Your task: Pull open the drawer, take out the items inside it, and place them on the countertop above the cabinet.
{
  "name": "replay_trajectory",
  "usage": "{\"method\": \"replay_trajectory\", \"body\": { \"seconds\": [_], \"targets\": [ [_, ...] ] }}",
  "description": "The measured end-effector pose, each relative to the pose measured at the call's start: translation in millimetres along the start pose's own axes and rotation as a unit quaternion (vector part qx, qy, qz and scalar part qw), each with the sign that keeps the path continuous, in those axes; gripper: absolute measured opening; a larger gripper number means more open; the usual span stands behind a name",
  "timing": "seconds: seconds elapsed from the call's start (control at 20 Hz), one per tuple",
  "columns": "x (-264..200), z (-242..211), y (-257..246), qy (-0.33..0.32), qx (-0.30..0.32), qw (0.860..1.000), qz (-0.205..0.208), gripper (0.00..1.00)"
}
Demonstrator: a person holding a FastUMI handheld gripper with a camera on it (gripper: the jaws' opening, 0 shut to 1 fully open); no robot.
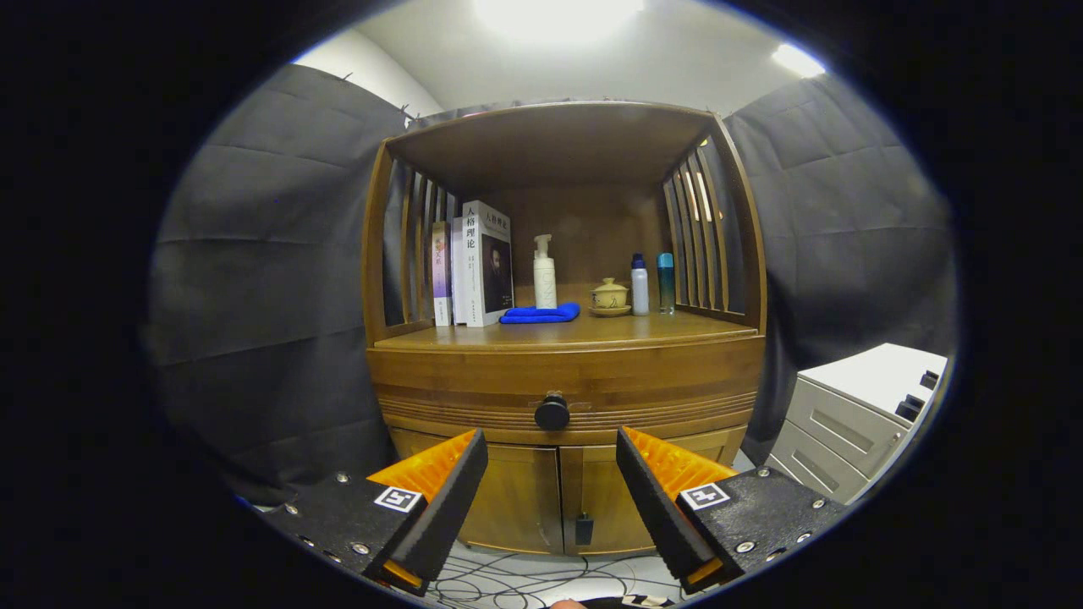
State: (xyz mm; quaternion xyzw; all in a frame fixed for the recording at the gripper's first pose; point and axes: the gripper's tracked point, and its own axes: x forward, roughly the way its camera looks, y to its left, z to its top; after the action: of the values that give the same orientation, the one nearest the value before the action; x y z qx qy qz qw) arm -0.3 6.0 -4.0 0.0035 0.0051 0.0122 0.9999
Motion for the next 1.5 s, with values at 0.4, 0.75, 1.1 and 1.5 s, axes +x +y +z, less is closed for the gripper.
{"method": "replay_trajectory", "body": {
  "seconds": [0.4,0.75,1.1,1.5],
  "targets": [
    [1,-2,4,0.001,-0.001,1.000,0.007,0.95],
    [10,6,8,-0.009,0.006,1.000,0.017,0.95],
    [36,12,16,-0.003,0.011,1.000,0.025,0.95],
    [92,-5,11,0.030,0.000,0.999,0.018,0.95]
  ]
}}
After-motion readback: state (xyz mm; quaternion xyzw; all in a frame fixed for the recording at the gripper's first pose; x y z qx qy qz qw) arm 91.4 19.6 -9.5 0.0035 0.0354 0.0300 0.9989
